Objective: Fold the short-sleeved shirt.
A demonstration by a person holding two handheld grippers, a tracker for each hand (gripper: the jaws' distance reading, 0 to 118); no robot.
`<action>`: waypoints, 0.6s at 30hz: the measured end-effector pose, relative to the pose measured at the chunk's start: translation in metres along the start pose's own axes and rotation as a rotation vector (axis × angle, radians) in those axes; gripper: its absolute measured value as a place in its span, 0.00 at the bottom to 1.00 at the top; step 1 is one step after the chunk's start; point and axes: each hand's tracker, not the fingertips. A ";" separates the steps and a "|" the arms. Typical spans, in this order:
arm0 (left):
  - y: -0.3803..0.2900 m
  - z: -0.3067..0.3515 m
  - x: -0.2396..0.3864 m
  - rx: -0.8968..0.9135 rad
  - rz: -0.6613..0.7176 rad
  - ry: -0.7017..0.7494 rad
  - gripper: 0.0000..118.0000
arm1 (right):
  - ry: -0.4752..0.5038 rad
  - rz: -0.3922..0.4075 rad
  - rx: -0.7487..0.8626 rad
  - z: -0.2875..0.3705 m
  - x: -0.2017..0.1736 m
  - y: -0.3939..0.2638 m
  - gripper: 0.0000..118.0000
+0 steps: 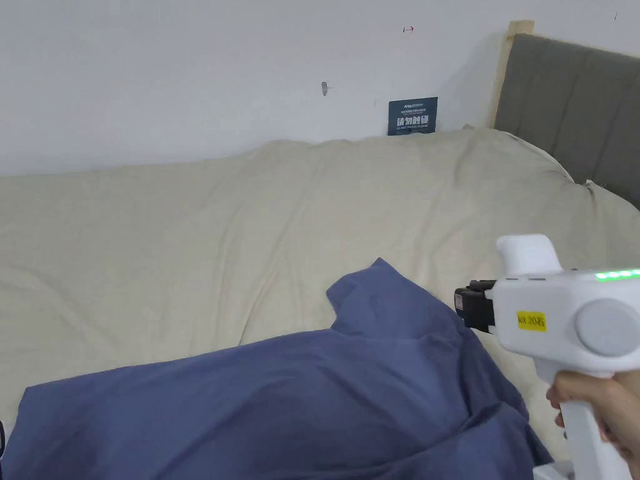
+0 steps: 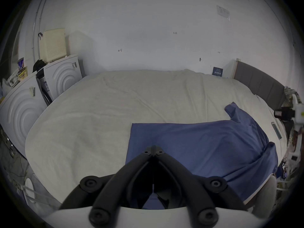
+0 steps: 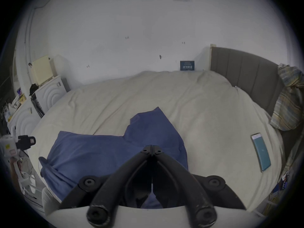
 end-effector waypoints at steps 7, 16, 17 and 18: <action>0.004 -0.034 0.004 -0.069 -0.032 0.012 0.00 | -0.082 -0.009 -0.332 -0.121 0.030 0.034 0.76; -0.007 -0.062 0.000 -0.161 -0.054 0.034 0.00 | -0.110 -0.122 -0.460 -0.157 0.043 0.034 0.46; -0.008 -0.064 -0.001 -0.166 -0.051 0.031 0.00 | -0.140 -0.063 -0.452 -0.154 0.041 0.035 0.39; -0.010 -0.066 -0.001 -0.176 -0.045 0.025 0.00 | -0.125 -0.029 -0.442 -0.148 0.037 0.037 0.11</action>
